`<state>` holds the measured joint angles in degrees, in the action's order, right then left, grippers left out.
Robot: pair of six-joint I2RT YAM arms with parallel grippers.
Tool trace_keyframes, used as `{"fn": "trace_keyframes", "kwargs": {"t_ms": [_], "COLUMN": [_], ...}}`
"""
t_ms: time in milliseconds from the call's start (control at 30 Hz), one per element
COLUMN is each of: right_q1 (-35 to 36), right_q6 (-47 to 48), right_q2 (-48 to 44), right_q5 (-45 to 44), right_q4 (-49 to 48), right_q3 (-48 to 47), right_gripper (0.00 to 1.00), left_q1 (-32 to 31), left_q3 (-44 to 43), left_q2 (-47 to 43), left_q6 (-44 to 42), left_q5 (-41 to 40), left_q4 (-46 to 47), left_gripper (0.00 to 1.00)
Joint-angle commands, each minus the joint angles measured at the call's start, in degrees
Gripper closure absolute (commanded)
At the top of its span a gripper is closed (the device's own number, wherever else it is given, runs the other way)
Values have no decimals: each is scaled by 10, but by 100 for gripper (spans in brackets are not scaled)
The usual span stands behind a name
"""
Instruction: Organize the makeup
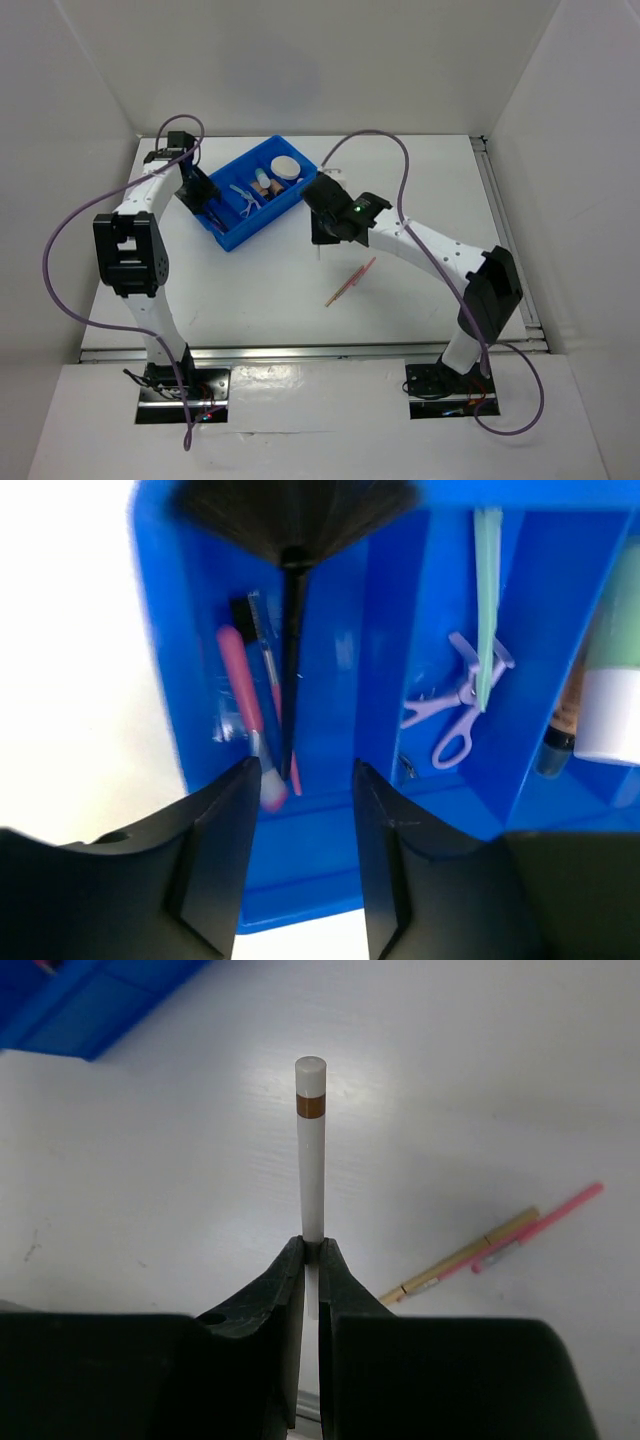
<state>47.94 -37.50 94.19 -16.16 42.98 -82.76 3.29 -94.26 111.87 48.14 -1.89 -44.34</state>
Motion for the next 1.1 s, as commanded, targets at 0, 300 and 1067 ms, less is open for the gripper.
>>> {"fn": "trace_keyframes", "kwargs": {"t_ms": [0, 300, 1067], "right_q1": [-3, -3, 23], "right_q6": [80, 211, 357], "right_q2": [26, 168, 460], "right_q5": [5, 99, 248], "right_q4": [-68, -194, -368], "right_q3": [-85, -271, -514], "right_gripper": [100, 100, 100], "left_q1": [-16, -29, 109], "left_q3": [4, -30, 57], "left_q2": [-38, -107, -190], "left_q6": [-15, -42, 11], "left_q5": [-6, -57, -34], "left_q4": [9, -30, -42], "left_gripper": [45, 43, 33]}}
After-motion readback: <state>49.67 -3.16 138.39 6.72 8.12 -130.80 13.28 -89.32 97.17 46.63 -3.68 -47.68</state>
